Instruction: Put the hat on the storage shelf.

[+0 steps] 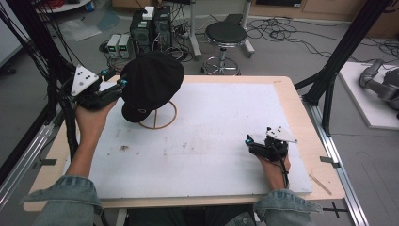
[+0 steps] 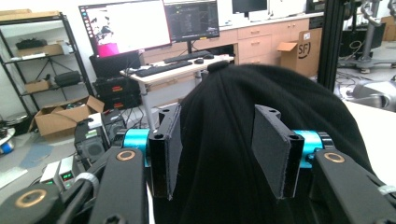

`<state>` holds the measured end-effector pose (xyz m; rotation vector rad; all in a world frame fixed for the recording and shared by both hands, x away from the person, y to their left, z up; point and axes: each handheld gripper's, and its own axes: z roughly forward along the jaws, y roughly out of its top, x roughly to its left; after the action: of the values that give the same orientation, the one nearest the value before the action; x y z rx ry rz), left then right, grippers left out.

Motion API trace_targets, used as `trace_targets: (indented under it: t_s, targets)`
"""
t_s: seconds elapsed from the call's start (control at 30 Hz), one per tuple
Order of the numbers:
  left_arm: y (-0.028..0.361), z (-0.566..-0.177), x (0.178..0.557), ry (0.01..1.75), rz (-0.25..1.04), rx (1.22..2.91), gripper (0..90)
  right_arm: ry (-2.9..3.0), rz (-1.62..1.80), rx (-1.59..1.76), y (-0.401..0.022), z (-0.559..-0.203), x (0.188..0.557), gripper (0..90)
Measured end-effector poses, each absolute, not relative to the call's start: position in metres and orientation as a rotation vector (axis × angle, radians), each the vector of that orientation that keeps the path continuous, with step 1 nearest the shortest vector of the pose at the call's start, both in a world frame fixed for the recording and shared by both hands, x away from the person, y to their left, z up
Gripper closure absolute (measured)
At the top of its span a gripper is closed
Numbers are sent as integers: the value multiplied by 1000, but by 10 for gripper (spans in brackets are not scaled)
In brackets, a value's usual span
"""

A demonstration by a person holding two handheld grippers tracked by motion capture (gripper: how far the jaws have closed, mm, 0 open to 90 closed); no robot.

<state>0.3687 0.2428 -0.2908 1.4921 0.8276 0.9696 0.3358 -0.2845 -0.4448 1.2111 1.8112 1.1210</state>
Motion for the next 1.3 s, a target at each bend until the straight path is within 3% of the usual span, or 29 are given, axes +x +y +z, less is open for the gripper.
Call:
trace_targets:
  t_s: [0.53, 1.3]
  targets:
    - [257, -342, 336, 883, 920, 1516, 401, 1805, 1116, 1213, -285, -444, 337, 149]
    - [258, -374, 305, 861, 877, 1536, 235, 1802, 1119, 1215, -285, -444, 336, 149]
